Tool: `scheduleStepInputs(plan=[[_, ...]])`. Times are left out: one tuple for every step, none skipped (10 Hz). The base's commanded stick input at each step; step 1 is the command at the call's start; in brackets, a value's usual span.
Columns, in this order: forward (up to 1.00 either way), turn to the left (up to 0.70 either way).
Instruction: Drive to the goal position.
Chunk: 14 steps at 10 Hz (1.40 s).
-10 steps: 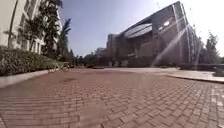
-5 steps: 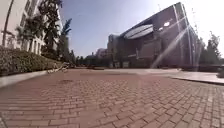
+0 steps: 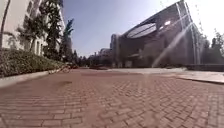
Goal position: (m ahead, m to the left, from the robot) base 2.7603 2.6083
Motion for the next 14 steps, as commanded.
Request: scheduleStepInputs(plan=[[0.7, 0.14], [0.7, 0.14], [0.7, 0.14], [0.7, 0.14], [0.7, 0.14], [0.7, 0.1], [0.7, 0.0], [0.7, 0.0], [0.7, 0.0], [0.7, 0.0], [0.7, 0.0], [0.7, 0.0], [0.7, 0.0], [0.7, 0.0]])
